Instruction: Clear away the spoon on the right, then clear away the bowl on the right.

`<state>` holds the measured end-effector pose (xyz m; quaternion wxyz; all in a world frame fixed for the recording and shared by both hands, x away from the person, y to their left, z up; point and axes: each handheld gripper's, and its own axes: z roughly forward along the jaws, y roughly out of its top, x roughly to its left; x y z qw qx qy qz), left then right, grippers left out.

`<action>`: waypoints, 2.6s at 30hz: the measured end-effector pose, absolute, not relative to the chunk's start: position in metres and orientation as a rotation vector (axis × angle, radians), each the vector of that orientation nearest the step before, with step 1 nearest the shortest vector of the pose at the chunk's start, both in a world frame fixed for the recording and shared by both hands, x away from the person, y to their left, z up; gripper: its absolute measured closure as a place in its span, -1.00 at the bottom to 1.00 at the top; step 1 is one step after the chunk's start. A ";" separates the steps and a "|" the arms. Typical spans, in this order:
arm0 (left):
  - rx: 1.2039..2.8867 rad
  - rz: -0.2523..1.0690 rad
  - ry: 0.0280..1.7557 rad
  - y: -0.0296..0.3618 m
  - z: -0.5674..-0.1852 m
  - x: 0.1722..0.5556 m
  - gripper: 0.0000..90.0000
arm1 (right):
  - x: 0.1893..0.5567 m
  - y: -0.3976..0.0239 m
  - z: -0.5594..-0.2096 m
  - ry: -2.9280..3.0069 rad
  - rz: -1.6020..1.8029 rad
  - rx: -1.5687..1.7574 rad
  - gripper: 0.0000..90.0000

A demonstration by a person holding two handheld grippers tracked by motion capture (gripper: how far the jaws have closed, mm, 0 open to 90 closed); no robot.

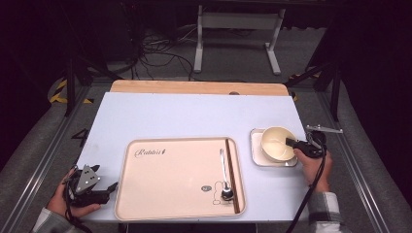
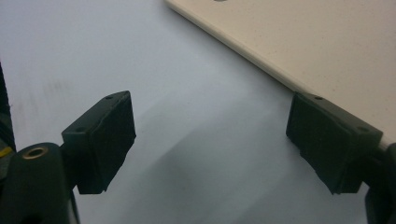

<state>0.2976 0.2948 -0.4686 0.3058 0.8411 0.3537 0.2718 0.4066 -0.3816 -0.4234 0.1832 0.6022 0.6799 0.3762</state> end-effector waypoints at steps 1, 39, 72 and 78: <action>2.219 0.726 0.931 0.295 -0.467 0.296 -0.64 | 0.405 -0.380 -0.421 1.913 1.058 1.687 0.83; 2.185 0.743 0.923 0.298 -0.463 0.289 -0.64 | 0.385 -0.378 -0.399 1.767 1.163 1.605 0.82; 2.204 0.741 0.891 0.294 -0.462 0.291 -0.64 | 0.373 -0.312 -0.377 1.876 1.315 1.397 0.81; 2.204 0.739 0.893 0.293 -0.462 0.291 -0.64 | 0.380 -0.282 -0.378 1.944 1.319 1.351 0.80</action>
